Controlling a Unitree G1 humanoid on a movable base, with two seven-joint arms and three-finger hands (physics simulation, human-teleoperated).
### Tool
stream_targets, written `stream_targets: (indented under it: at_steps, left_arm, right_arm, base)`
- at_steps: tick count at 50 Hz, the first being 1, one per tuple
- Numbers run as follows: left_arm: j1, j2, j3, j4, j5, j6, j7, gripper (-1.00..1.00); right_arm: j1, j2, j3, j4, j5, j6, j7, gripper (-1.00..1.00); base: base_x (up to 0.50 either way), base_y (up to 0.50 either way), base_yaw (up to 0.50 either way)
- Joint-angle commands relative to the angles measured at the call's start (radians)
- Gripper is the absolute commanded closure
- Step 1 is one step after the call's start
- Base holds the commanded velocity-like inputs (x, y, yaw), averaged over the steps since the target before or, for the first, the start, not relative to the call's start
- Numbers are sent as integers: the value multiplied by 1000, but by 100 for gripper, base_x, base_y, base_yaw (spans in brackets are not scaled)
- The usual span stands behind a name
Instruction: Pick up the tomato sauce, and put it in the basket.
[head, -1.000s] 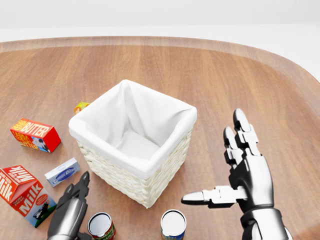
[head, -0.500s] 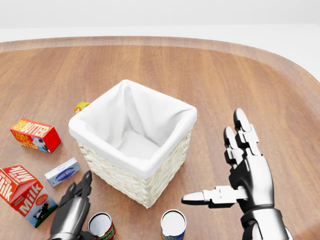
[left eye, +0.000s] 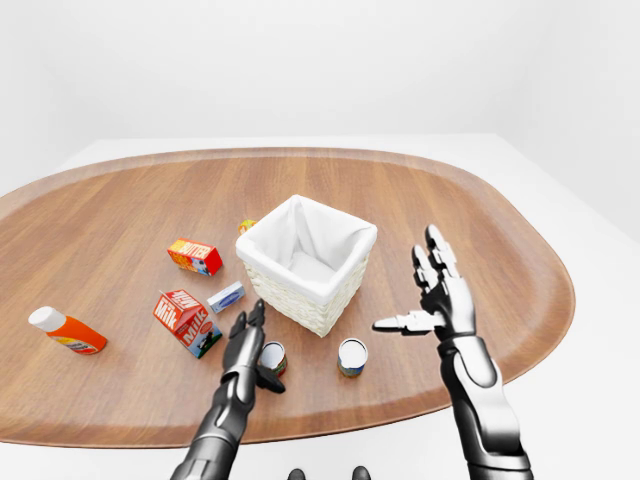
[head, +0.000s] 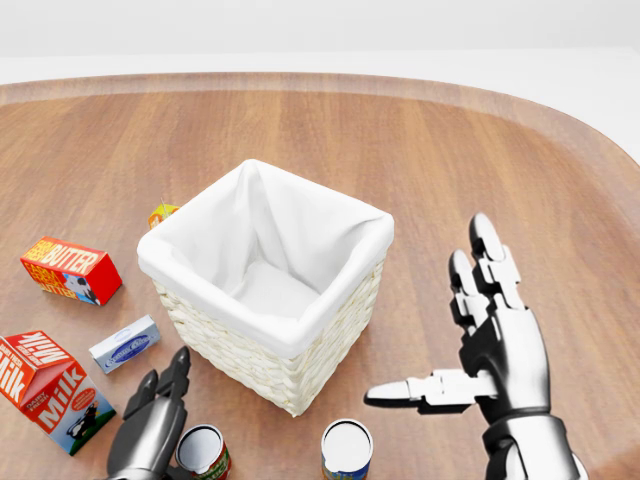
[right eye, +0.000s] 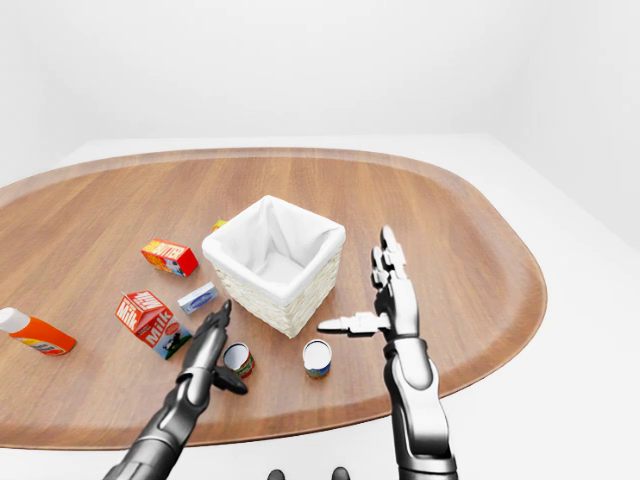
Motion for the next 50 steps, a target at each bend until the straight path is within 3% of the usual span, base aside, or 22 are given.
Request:
stream_targets:
  at_steps: [1,14,15,16,17,18,20,38,50]
  left_arm:
    - [-11,-1,-2,22,3,0,9,-100]
    - [-25,1,-3,60,1,0,27,-95]
    - [-28,2,-3,65,2,0,30,-67]
    - [-29,2,-3,69,1,0,31,-55]
    - [-31,2,-3,73,0,0,31,7]
    - [-32,2,-3,75,0,0,33,51]
    - [-32,2,-3,77,0,0,34,100]
    - [-12,7,6,16,-11,0,3,100]
    - [85,6,29,-234,-35,0,-107,100]
  right_arm:
    - [1,0,0,-1,0,0,0,-100]
    - [3,1,2,6,0,0,2,-100]
    - [4,1,2,6,-1,0,1,-100]
    - [3,1,2,5,0,0,1,-100]
    - [3,1,3,6,-1,0,1,-100]
    - [3,1,3,6,-1,0,1,-100]
    - [2,1,3,3,-1,0,0,-100]
    - [-1,1,2,13,0,0,-1,-100]
    - [1,0,-1,-1,2,0,-2,-100]
  base:
    - [0,0,0]
    - [0,0,0]
    - [0,0,0]
    - [0,0,0]
    - [0,0,0]
    - [0,0,0]
    - [0,0,0]
    - [0,0,0]
    - [0,0,0]
